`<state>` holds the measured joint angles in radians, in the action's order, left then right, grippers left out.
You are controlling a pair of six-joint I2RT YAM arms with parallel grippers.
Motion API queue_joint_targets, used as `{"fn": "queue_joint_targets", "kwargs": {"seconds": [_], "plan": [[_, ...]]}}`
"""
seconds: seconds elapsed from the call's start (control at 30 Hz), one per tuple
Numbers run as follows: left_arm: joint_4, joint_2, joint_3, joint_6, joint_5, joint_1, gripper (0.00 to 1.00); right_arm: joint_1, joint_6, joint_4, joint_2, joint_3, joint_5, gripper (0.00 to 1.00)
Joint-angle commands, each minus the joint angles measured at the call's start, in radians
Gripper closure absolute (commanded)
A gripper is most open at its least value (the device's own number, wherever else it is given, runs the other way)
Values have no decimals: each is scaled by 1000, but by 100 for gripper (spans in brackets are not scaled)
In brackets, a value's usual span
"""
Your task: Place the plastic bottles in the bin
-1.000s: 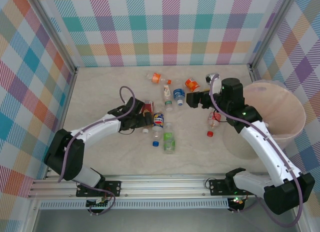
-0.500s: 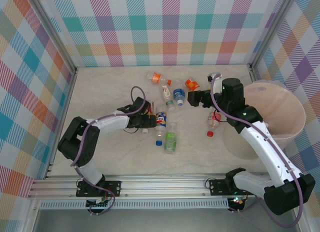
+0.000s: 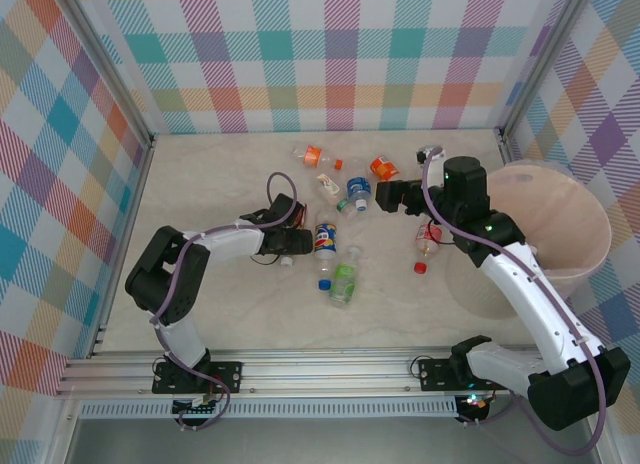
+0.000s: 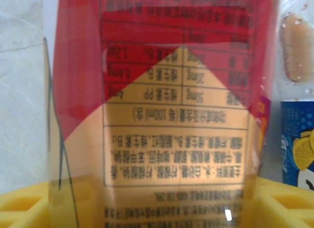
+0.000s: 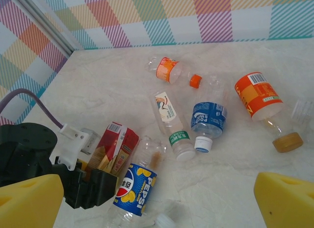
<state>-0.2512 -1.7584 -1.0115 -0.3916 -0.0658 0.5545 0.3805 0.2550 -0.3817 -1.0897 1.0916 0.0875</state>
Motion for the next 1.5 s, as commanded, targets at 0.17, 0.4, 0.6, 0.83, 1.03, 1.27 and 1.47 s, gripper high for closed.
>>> {"fn": "queue_joint_targets", "kwargs": {"seconds": [0.17,0.4,0.6,0.83,1.03,1.27,1.47], "plan": [[22,107,29,29,27,-21,34,5,28,43,17,-15,-22,0],[18,198,22,36,66,-25,41,5,60,62,8,-25,-27,0],[74,303,17,35,216,-25,43,4,131,66,-22,-15,-16,0],[160,378,5,10,355,-22,44,5,331,83,-75,12,37,0],[104,397,-72,68,320,40,45,5,389,158,-134,65,291,0],[129,372,-132,112,333,92,45,11,429,334,-154,31,442,0],[182,337,-159,119,393,127,45,27,432,286,-185,65,369,0]]}}
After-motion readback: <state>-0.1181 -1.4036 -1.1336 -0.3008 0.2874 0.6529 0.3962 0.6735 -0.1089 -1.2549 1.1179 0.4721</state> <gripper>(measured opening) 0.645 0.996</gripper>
